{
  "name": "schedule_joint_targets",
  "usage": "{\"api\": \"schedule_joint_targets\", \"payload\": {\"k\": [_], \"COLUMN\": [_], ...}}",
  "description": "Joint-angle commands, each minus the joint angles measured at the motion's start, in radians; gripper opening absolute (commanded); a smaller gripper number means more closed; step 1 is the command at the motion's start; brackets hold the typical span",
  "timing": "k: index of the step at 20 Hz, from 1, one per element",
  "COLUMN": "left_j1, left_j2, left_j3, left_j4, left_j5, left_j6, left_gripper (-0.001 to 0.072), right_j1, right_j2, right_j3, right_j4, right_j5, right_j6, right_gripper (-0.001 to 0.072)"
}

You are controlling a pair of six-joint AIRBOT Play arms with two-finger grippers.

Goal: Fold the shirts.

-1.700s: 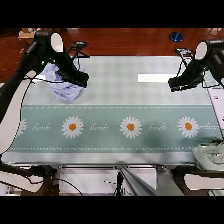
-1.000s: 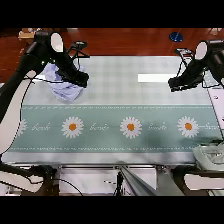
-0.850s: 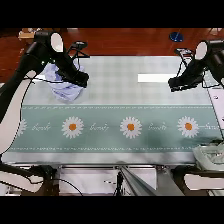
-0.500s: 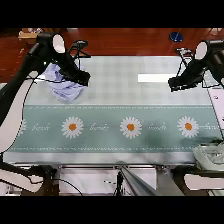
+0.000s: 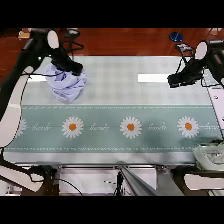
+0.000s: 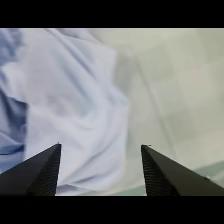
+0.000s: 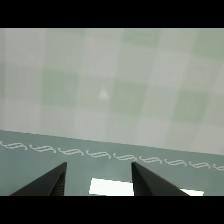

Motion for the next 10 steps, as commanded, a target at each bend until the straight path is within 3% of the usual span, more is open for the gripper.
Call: {"api": "schedule_joint_targets", "payload": {"k": [1,2,3,7,10], "left_j1": [0.105,0.139,0.165,0.233,0.256], "left_j2": [-0.014,-0.033,-0.054,-0.148,-0.208], "left_j3": [0.038,0.038,0.038,0.038,0.038], "left_j4": [0.103,0.097,0.087,0.079,-0.011], "left_j5": [0.082,0.061,0.031,-0.08,-0.105], "left_j6": [-0.077,-0.087,-0.086,-0.085,-0.075], "left_gripper": [0.0627,0.0698,0.072,0.072,0.072], "right_j1": [0.001,0.001,0.001,0.001,0.001], "right_j2": [0.0,0.0,0.0,0.0,0.0], "right_j3": [0.0,0.0,0.0,0.0,0.0], "right_j4": [0.0,0.0,0.0,0.0,0.0], "right_j5": [-0.01,-0.01,-0.01,-0.01,-0.014], "right_j6": [0.0,0.0,0.0,0.0,0.0], "right_gripper": [0.0491,0.0491,0.0491,0.049,0.049]}}
